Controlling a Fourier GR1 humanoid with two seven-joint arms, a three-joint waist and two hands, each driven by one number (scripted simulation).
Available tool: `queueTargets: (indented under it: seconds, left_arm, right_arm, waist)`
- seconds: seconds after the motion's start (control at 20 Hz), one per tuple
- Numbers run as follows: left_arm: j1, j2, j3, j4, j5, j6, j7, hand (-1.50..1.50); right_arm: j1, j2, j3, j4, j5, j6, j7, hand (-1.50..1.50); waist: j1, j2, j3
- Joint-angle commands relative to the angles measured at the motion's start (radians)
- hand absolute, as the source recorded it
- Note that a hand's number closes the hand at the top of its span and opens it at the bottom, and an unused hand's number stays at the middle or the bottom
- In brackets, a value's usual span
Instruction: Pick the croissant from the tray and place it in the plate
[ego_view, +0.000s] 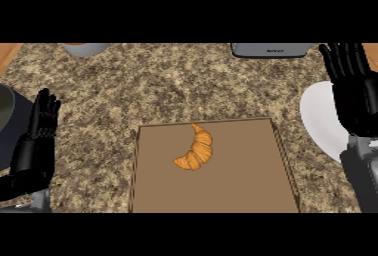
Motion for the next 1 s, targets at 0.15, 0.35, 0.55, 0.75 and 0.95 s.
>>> queueTargets:
  seconds: [0.15, 0.35, 0.55, 0.75, 0.95]
  left_arm:
    - [0.040, -0.047, -0.042, 0.192, 0.089, -0.082, 0.165, 0.00]
    - [0.101, -0.098, -0.089, 0.208, 0.137, -0.109, 0.239, 0.00]
    - [0.105, -0.100, -0.117, 0.210, 0.153, -0.146, 0.287, 0.00]
    - [0.042, -0.136, -0.155, 0.219, 0.121, -0.128, 0.346, 0.00]
    - [-0.035, -0.114, -0.103, 0.236, 0.153, -0.150, 0.416, 0.00]
  right_arm:
    - [-0.013, -0.001, 0.007, -0.073, 0.160, -0.205, 0.118, 1.50]
    - [0.105, -0.172, -0.015, 0.063, 0.430, -0.327, 0.212, 1.50]
    - [0.226, 0.081, 0.058, -0.073, 0.574, -0.643, 0.187, -1.50]
    - [0.378, 0.152, 0.180, -0.249, 0.723, -0.708, 0.223, -1.50]
    - [0.475, 0.161, 0.306, -0.374, 0.931, -0.636, 0.398, -1.50]
  waist:
    - [-0.003, 0.016, 0.026]
    - [-0.056, 0.024, 0.014]
    - [-0.013, 0.007, 0.028]
    - [0.010, 0.011, 0.029]
    - [0.012, 0.011, 0.029]
